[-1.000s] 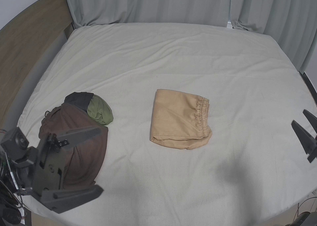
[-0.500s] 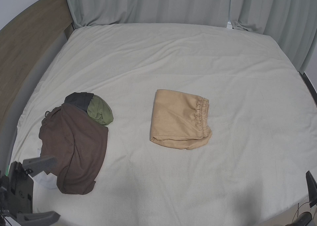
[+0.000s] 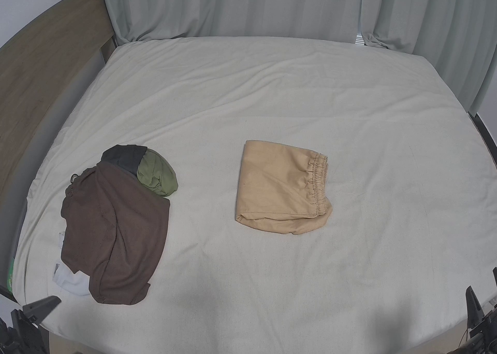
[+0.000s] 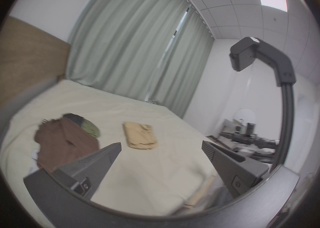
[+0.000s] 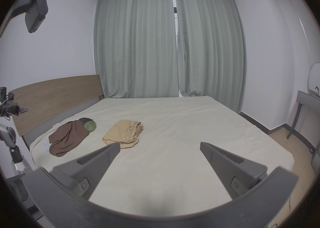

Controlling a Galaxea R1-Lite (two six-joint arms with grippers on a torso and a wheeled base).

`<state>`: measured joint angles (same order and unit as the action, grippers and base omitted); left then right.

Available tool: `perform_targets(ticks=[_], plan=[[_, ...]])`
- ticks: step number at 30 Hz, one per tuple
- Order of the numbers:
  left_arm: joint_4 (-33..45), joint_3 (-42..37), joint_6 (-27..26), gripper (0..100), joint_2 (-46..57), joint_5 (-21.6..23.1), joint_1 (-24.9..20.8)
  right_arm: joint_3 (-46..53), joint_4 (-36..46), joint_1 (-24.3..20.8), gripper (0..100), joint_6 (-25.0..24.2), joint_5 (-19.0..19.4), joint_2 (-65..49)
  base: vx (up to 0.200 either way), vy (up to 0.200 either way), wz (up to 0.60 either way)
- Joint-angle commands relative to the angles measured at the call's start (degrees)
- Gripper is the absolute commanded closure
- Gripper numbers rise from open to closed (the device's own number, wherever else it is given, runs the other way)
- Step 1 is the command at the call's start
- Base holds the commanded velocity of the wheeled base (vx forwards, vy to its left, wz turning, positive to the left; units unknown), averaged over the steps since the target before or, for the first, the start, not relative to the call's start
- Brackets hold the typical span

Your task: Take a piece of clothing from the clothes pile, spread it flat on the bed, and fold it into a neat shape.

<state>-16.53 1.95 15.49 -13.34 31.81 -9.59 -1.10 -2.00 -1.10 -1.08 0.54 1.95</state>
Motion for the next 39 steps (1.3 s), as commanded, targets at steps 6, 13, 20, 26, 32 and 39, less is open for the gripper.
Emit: perform_targets(ticks=[6, 13, 20, 26, 32, 39], plan=[[6.34, -1.95, -12.51, 0, 8.06, -22.66, 3.97, 1.01, 2.26, 1.45, 0, 0.65, -1.06, -1.42, 0.0, 0.0, 0.0], [13.45, -1.69, -20.5, 0, 12.72, -24.77, 9.95, 1.01, 2.26, 1.36, 0, 0.65, -0.89, -1.42, 0.0, 0.0, 0.0], [13.37, -1.69, -19.98, 0, 13.07, -31.01, 9.95, 1.01, 2.35, 1.36, 0, 0.73, -0.89, -1.42, 0.0, 0.0, 0.0], [14.16, -1.51, -17.25, 0, 13.16, -27.76, 9.77, 1.01, 2.35, 1.36, 0, 0.91, -0.71, -1.42, 0.0, 0.0, 0.0], [14.25, -1.51, -15.67, 0, 13.16, -20.12, 9.77, 1.01, 2.26, 1.36, 0, 1.0, -0.54, -1.42, 0.0, 0.0, 0.0], [16.79, -1.95, -15.58, 0, 13.16, -31.89, 9.86, 1.01, 2.35, 1.19, 0, 0.73, -0.8, -1.51, 0.0, 0.0, 0.0]])
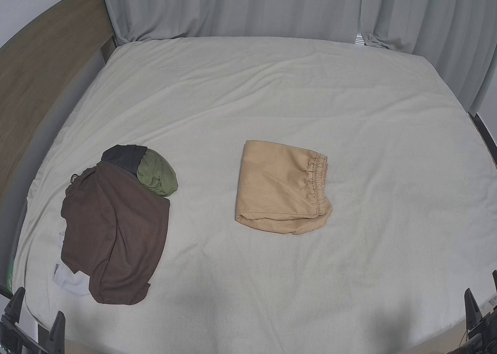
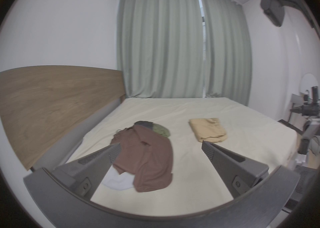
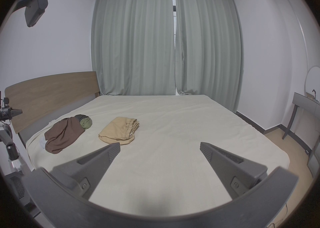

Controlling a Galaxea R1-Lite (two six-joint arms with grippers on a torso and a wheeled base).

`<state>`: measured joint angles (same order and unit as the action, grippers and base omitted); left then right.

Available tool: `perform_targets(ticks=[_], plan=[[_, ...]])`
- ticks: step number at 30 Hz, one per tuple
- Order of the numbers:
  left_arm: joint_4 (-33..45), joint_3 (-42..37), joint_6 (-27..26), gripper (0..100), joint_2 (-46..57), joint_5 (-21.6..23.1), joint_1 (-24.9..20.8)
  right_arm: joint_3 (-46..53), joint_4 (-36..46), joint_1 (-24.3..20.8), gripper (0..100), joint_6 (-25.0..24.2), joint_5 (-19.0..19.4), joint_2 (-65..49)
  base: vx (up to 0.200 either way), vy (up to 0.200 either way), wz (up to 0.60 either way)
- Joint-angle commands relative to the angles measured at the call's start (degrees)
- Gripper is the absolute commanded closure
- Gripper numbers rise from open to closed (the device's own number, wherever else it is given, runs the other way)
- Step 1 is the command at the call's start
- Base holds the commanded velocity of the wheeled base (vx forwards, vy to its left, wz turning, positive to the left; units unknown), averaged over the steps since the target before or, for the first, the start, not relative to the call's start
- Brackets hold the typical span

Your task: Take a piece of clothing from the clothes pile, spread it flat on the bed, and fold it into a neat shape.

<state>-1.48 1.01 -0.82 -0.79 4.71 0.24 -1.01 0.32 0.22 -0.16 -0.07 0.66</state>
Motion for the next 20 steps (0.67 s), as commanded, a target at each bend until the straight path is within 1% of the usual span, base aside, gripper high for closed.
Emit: perform_targets(ticks=[1, 7, 20], plan=[[1.65, -1.01, 0.55, 0, 0.53, -3.91, -0.07, 0.92, 0.03, -0.22, 0, -0.02, -0.01, -0.22, 0.0, 0.0, 0.0], [1.56, -1.01, 0.73, 0, 0.62, -3.74, -0.07, 0.92, -0.14, -0.31, 0, 0.6, 1.04, -0.31, 0.0, 0.0, 0.0], [1.56, -1.01, 1.17, 0, 0.62, -3.83, -0.07, 0.92, -0.05, -0.22, 0, 0.25, 0.95, -0.31, 0.0, 0.0, 0.0]])
